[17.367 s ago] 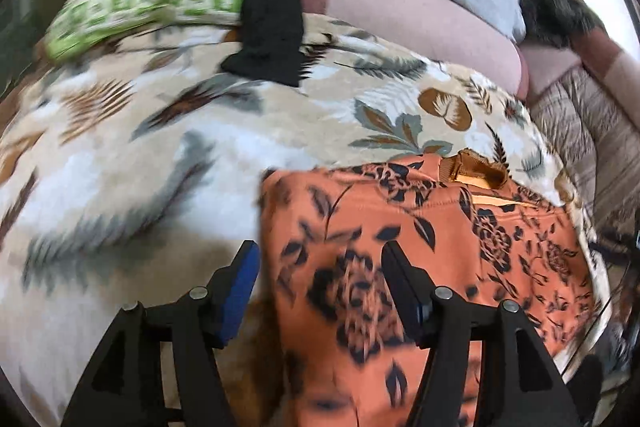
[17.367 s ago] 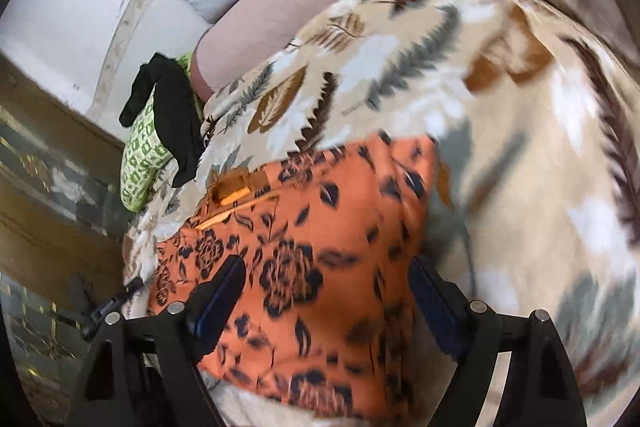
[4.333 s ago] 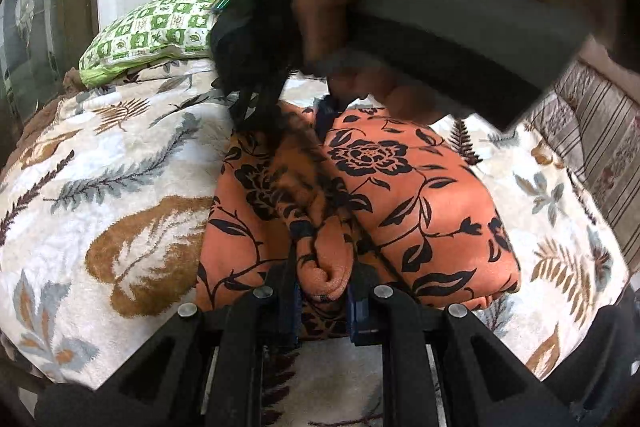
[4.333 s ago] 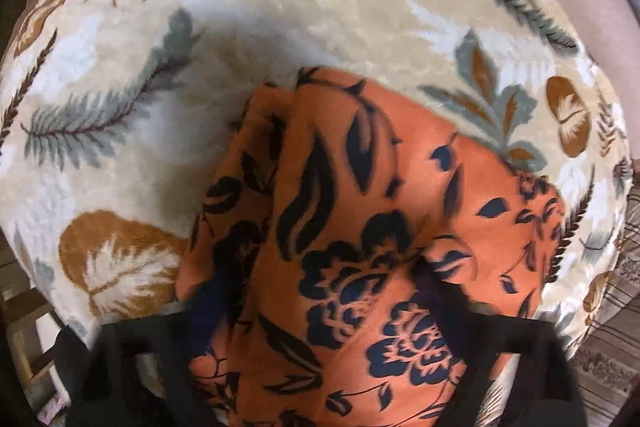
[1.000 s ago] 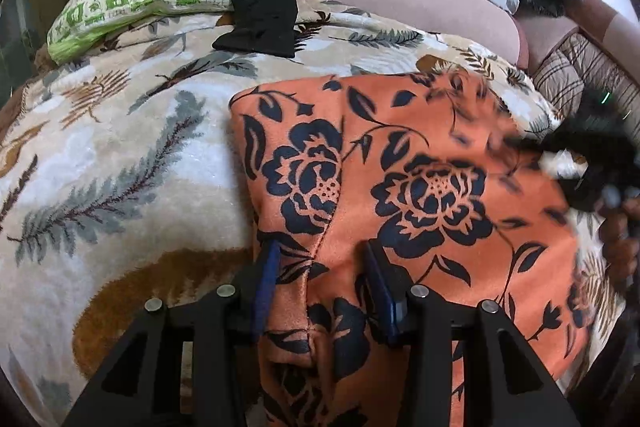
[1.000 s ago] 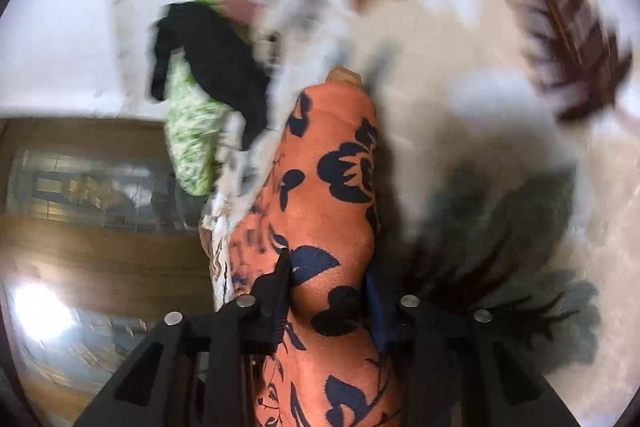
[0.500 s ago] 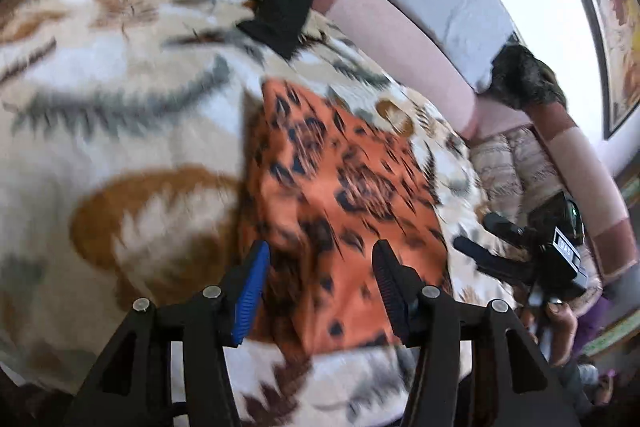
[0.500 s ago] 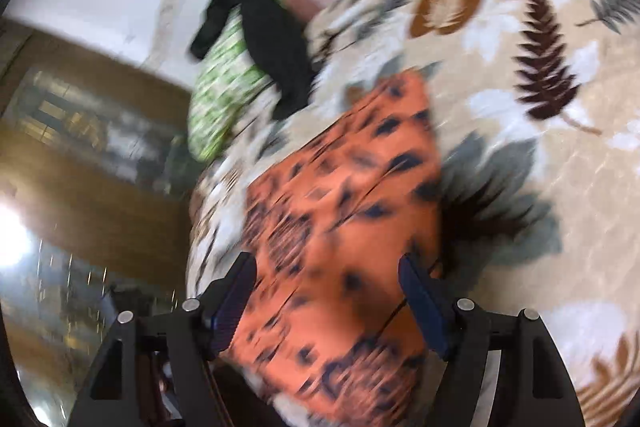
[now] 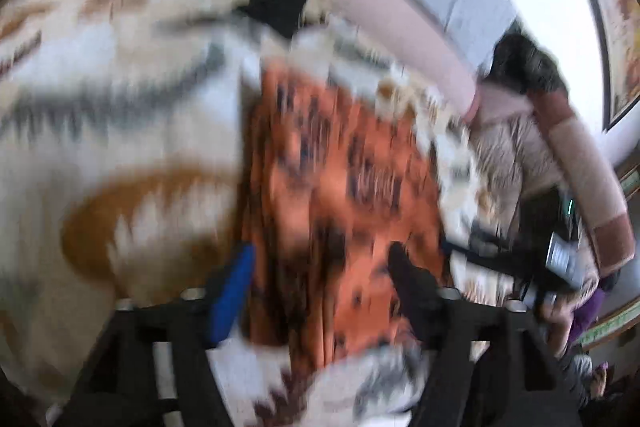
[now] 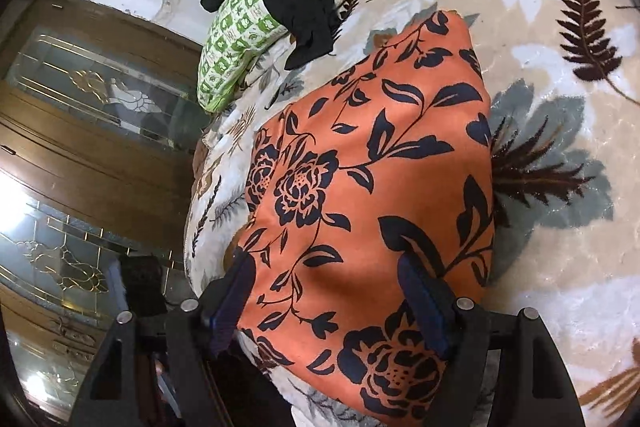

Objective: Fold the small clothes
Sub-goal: 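Grasp the folded blouse edge with both grippers and straighten it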

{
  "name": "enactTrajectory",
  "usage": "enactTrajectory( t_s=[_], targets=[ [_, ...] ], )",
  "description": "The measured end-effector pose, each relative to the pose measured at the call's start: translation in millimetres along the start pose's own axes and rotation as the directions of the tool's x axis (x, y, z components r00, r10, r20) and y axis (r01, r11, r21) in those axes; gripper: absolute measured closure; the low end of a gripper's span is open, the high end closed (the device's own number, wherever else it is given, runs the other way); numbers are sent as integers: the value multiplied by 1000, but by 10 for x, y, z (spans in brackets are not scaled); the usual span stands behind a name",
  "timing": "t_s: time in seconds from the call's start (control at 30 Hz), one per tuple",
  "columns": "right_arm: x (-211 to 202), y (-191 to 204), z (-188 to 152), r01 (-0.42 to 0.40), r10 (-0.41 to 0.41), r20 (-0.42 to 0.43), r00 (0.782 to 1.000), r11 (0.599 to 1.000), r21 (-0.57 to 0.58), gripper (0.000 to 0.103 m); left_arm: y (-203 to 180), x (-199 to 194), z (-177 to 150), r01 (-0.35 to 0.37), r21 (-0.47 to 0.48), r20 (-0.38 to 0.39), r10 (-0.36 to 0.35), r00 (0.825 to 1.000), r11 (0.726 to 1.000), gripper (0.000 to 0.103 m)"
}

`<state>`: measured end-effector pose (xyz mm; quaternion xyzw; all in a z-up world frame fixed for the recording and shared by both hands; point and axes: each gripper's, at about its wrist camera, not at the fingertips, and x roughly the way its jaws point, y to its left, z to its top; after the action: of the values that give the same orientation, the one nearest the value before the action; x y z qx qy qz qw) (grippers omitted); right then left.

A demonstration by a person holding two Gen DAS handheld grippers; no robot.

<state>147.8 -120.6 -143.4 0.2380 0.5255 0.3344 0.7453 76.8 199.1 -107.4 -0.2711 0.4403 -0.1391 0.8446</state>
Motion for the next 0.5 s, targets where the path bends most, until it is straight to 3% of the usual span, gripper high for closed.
enactTrajectory(
  t_s=[0.03,0.1,0.17,0.2,0.27,0.37,0.43,0.5],
  targets=[
    [-36,32,25,-2,2,0,1000,1000,-21,26,48,37,154,-1,8,18,1,1000,1000,29],
    [-44,96,86,-5,5,4,1000,999,-48,26,207,301,443,2,-16,-27,-2,1000,1000,31],
    [-24,94,192,0,1,4,1000,999,-49,26,328,682,666,27,-61,-114,-33,993,998,63],
    [-7,80,234,2,-2,2,1000,999,-42,26,372,854,753,-2,-58,-157,-7,988,998,78],
    [40,46,283,5,-5,-10,1000,1000,-31,26,371,985,890,-9,-60,-178,-1,984,998,81],
    [134,-33,263,5,-7,-44,999,1000,-30,26,75,917,927,9,143,-111,7,994,990,82],
    [157,-96,241,-5,4,-40,999,1000,-23,26,288,1129,877,-40,101,-180,58,982,994,78],
    [171,-152,236,-42,42,-38,998,999,6,26,404,1098,868,20,34,-162,-14,987,999,75]
  ],
)
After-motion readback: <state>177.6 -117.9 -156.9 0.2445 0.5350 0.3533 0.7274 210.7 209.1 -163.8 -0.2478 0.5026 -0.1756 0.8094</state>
